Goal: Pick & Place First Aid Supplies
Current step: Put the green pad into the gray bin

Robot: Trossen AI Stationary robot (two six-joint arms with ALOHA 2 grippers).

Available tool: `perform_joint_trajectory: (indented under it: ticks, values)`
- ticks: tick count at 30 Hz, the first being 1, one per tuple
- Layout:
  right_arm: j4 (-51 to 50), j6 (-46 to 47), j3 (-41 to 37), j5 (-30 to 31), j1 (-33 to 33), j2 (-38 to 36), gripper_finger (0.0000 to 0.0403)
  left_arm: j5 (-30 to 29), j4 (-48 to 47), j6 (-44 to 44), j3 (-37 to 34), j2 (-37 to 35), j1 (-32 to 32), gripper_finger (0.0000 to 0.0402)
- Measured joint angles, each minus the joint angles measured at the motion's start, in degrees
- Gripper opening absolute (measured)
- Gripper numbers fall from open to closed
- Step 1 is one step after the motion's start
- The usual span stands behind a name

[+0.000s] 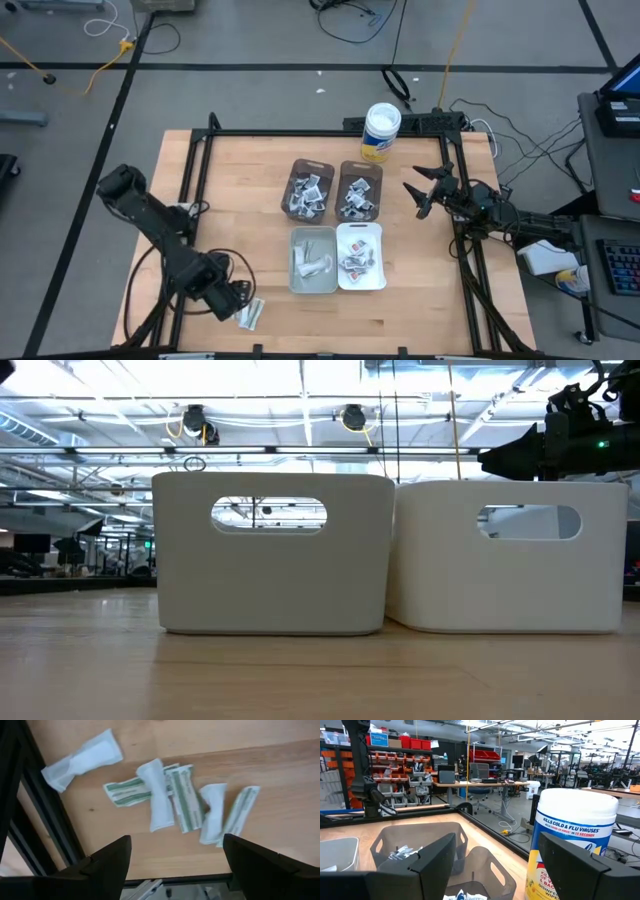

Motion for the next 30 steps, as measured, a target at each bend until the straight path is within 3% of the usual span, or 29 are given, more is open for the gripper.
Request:
perform_joint_trajectory:
  ticks: [10,18,23,30]
  values:
    - [0.00,0.00,0.00,0.00,0.01,0.00,0.0279,1.66,18.20,-0.74,-14.46,0.06,-0.54,0.0314]
    - [0.00,0.00,0.01,0.02,0.01,0.01,0.0279,0.47,24.14,-1.53,-21.26,0.14,-2.02,0.0301]
    - [0.00,0.00,0.00,0.02,0.02,0.00,0.0279,0.11,25.38,-1.46,-21.81,0.14,-2.69,0.0263]
    - [0.00,0.00,0.01,0.00,0.00,-0.01,0.0279,0.16,24.90,-0.80,-21.81,0.14,-2.94,0.0180]
